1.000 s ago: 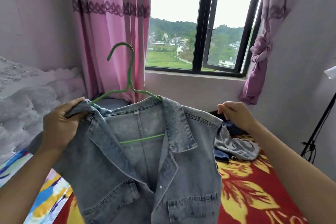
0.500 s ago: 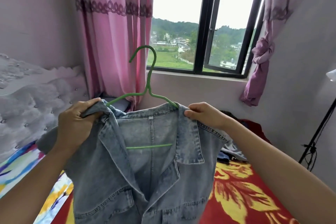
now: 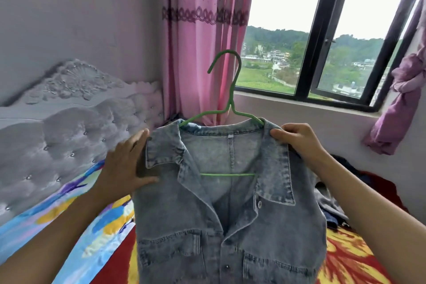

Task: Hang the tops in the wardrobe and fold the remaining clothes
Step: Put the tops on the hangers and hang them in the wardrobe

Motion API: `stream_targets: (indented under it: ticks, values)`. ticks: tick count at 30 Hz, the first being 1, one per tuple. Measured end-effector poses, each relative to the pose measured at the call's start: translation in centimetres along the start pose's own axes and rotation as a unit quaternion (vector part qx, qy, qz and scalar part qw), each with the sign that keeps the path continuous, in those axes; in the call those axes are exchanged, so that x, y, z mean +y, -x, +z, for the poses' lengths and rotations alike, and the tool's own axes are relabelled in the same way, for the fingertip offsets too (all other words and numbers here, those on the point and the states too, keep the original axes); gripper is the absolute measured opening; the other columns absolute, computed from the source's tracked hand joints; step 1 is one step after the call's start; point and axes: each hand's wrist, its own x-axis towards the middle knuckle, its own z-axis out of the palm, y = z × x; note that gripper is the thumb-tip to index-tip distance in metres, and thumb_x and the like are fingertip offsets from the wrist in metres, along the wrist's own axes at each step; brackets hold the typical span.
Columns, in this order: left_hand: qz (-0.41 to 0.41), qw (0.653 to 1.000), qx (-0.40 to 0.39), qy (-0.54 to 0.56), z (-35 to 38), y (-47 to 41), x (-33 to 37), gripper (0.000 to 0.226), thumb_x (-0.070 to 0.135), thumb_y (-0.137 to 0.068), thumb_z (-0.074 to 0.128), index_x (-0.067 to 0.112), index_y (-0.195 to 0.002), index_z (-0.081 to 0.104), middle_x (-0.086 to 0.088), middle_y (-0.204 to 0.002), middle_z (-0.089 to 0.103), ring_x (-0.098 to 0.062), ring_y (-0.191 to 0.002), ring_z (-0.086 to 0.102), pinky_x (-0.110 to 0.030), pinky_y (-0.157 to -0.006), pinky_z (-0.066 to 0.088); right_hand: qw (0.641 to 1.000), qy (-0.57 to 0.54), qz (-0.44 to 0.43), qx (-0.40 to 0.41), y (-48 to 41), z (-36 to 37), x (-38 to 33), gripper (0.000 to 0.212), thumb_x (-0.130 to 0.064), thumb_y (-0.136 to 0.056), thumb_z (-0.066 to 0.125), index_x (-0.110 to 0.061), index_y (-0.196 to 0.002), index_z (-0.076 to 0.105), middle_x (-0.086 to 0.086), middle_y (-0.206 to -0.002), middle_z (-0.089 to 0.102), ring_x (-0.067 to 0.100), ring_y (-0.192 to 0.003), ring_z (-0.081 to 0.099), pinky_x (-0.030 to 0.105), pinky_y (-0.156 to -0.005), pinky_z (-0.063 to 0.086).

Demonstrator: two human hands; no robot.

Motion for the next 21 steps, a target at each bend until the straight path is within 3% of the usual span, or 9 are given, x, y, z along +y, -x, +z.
stream_targets:
  ticks: [2, 5, 8, 12, 15, 16, 18, 19, 21]
  values:
    - [-0.085, 0.989, -0.039, 0.116, -2.3, 0.7, -0.5, 0.108, 0.095, -0.053, 0.035, 0.035, -0.142, 0.031, -0.006, -0.119, 0.061, -0.029, -0.101, 0.059, -0.046, -0.084, 0.043, 0.999, -0.035, 0.027, -0.017, -0.2, 1.1, 0.3, 0.036, -0.014, -0.077, 0.073, -0.005, -0.051, 0.05, -0.002, -0.046, 0.039, 0.009, -0.046, 0.034, 0.024, -0.05, 0.027]
    - [-0.147, 0.951, -0.061, 0.265, -5.5, 1.1, -1.2, 0.05, 0.082, -0.045, 0.056, 0.065, -0.092, 0.058, 0.016, -0.089, 0.065, -0.004, -0.082, 0.06, -0.028, -0.072, 0.045, 0.996, -0.061, 0.037, -0.058, -0.4, 3.5, 0.3, 0.038, -0.015, -0.072, 0.077, -0.01, -0.048, 0.048, -0.002, -0.047, 0.038, 0.011, -0.048, 0.034, 0.026, -0.051, 0.025]
    - [-0.191, 0.944, -0.038, 0.266, -7.7, 2.9, -2.4, 0.022, 0.061, -0.049, 0.067, 0.053, -0.069, 0.066, 0.013, -0.063, 0.064, 0.005, -0.062, 0.053, -0.018, -0.063, 0.041, 0.99, -0.047, 0.02, -0.13, -0.6, 5.7, -1.1, 0.036, -0.015, -0.076, 0.074, -0.008, -0.053, 0.049, -0.005, -0.047, 0.04, 0.007, -0.045, 0.035, 0.023, -0.049, 0.028]
    - [-0.236, 0.948, 0.001, 0.214, -11.1, 6.3, -3.0, 0.038, 0.037, -0.056, 0.084, 0.012, -0.066, 0.057, -0.001, -0.056, 0.042, -0.003, -0.051, 0.032, -0.019, -0.05, 0.026, 0.969, -0.026, -0.026, -0.246, -0.2, 8.1, -3.8, 0.036, -0.027, -0.066, 0.078, -0.011, -0.056, 0.048, -0.006, -0.051, 0.043, 0.003, -0.048, 0.037, 0.018, -0.05, 0.029]
    - [-0.281, 0.948, 0.029, 0.146, -14.5, 9.7, -2.4, 0.035, 0.01, -0.062, 0.085, 0.009, -0.064, 0.05, 0.005, -0.053, 0.041, -0.002, -0.05, 0.037, -0.016, -0.051, 0.028, 0.936, -0.03, -0.05, -0.346, 0.4, 10.5, -6.0, 0.066, -0.055, -0.043, 0.082, -0.005, -0.077, 0.055, 0.008, -0.071, 0.05, 0.013, -0.064, 0.046, 0.026, -0.064, 0.037]
    - [-0.293, 0.947, 0.038, 0.125, -15.9, 11.1, -2.0, 0.038, 0.01, -0.062, 0.084, 0.014, -0.061, 0.046, 0.006, -0.049, 0.041, -0.001, -0.049, 0.038, -0.015, -0.051, 0.028, 0.925, -0.035, -0.059, -0.374, 0.7, 11.5, -6.6, 0.065, -0.054, -0.046, 0.083, -0.009, -0.086, 0.057, 0.01, -0.077, 0.054, 0.015, -0.069, 0.05, 0.028, -0.068, 0.042]
    - [-0.318, 0.942, 0.054, 0.092, -18.4, 14.0, -1.3, 0.048, 0.015, -0.064, 0.083, 0.028, -0.056, 0.038, 0.013, -0.049, 0.046, 0.0, -0.047, 0.036, -0.017, -0.05, 0.026, 0.893, -0.022, -0.099, -0.438, 1.4, 13.7, -7.7, 0.04, -0.029, -0.072, 0.079, -0.021, -0.103, 0.056, 0.008, -0.082, 0.06, 0.007, -0.07, 0.056, 0.024, -0.073, 0.048]
    - [-0.342, 0.935, 0.067, 0.068, -19.8, 16.0, -0.7, 0.048, 0.017, -0.066, 0.082, 0.029, -0.055, 0.037, 0.017, -0.05, 0.047, -0.001, -0.048, 0.035, -0.019, -0.05, 0.025, 0.876, -0.001, -0.139, -0.462, 2.1, 15.2, -8.5, 0.034, -0.017, -0.08, 0.073, -0.024, -0.108, 0.055, 0.005, -0.082, 0.061, 0.003, -0.069, 0.056, 0.019, -0.07, 0.048]
    - [-0.38, 0.921, 0.089, 0.015, -22.5, 19.6, 0.8, 0.049, 0.018, -0.067, 0.082, 0.029, -0.055, 0.036, 0.014, -0.052, 0.047, -0.007, -0.05, 0.033, -0.022, -0.05, 0.023, 0.852, 0.036, -0.2, -0.483, 3.6, 18.2, -9.8, 0.02, -0.017, -0.085, 0.067, -0.018, -0.104, 0.061, 0.004, -0.082, 0.061, 0.006, -0.072, 0.054, 0.025, -0.07, 0.048]
